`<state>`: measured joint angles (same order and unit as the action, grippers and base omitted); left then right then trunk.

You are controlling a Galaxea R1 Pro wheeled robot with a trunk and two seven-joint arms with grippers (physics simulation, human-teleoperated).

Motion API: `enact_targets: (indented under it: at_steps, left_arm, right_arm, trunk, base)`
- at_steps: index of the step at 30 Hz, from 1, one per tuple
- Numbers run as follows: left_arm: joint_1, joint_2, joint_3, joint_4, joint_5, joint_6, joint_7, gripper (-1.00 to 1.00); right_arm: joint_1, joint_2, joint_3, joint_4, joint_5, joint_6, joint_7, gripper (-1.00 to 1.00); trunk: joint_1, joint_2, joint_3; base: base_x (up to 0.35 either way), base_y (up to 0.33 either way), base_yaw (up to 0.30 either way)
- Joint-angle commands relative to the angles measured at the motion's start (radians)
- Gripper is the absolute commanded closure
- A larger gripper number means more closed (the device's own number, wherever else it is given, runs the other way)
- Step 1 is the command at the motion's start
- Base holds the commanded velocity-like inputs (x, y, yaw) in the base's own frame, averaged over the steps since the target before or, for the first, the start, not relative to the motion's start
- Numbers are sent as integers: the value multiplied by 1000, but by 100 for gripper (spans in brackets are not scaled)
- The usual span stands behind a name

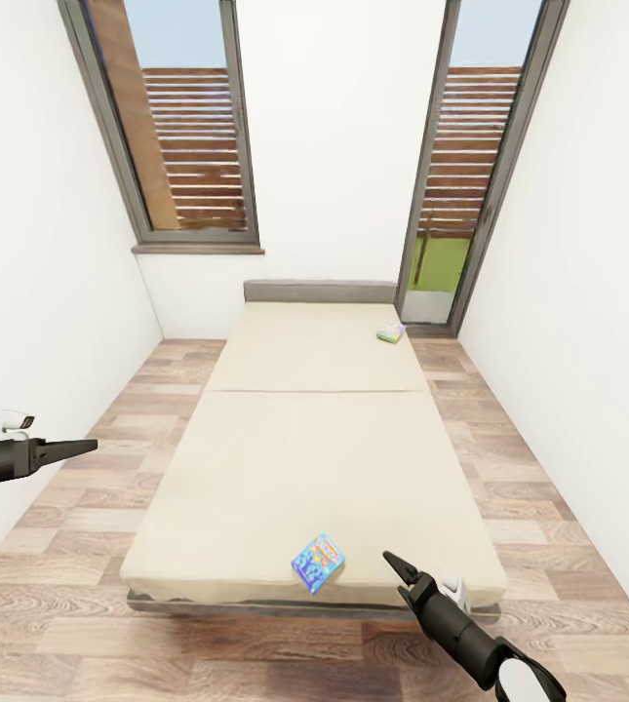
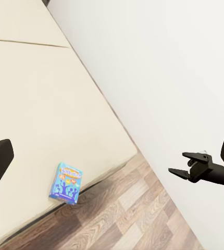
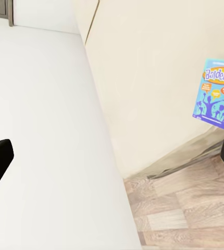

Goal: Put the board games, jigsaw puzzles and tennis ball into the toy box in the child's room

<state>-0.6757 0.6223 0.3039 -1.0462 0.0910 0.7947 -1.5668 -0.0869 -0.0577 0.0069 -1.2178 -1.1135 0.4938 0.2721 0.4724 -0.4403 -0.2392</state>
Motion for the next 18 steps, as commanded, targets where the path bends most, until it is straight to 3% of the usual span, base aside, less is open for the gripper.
enact_targets:
  at_steps: [1, 18]
  left_arm:
    - [-1, 0, 0, 0, 0, 11, -4, -100]
    - [-1, 0, 0, 0, 0, 11, -4, -100]
  right_arm:
    - [-1, -1, 1, 0, -6, 3, -1, -100]
    - [-1, -1, 0, 0, -6, 3, -1, -100]
  trunk:
    - [1, -2, 0]
    - [1, -2, 28]
  base:
    - [0, 0, 0]
    - [0, 0, 0]
